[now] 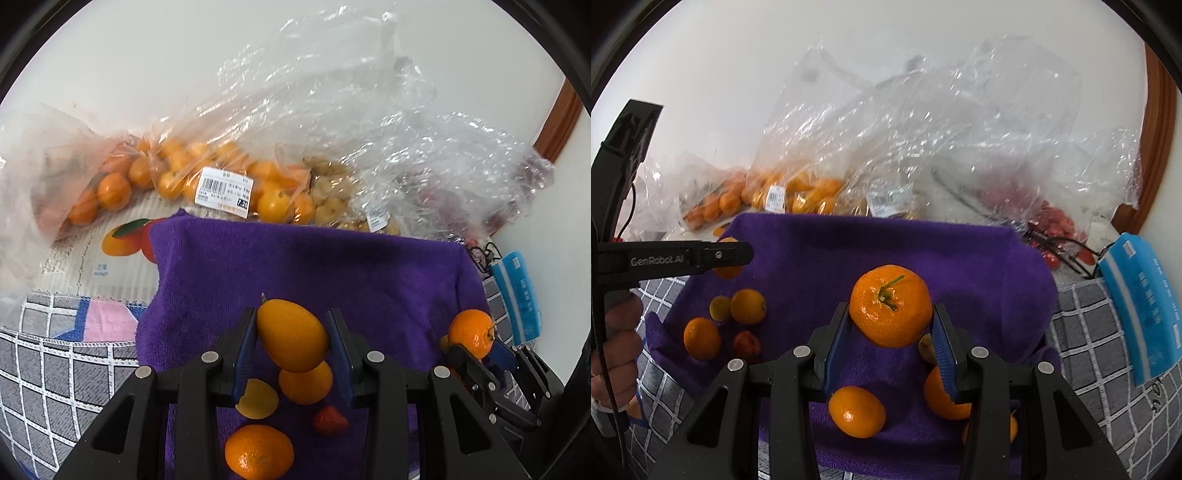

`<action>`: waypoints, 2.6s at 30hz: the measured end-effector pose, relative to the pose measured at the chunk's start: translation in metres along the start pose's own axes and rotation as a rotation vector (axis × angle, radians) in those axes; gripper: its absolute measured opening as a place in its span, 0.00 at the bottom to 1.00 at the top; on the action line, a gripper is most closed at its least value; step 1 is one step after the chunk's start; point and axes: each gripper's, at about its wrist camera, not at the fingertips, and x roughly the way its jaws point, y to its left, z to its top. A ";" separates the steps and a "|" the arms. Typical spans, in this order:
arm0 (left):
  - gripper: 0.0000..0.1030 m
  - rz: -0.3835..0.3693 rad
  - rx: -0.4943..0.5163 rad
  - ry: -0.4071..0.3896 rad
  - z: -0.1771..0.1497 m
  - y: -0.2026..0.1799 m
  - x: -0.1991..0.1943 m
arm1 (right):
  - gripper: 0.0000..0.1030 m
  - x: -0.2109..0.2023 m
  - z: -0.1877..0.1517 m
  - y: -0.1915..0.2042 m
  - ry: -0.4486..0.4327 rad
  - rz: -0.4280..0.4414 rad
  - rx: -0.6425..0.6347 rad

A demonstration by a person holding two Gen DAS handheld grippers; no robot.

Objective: Organize fruits

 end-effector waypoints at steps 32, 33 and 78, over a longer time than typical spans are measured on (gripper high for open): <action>0.35 0.033 -0.013 0.079 -0.005 0.005 0.039 | 0.42 0.027 -0.015 0.009 0.084 -0.017 -0.042; 0.35 0.034 -0.011 0.079 -0.005 0.005 0.039 | 0.42 0.027 -0.015 0.009 0.085 -0.018 -0.043; 0.82 0.115 0.079 -0.157 -0.125 -0.050 -0.201 | 0.72 -0.220 -0.048 0.020 0.007 -0.170 0.130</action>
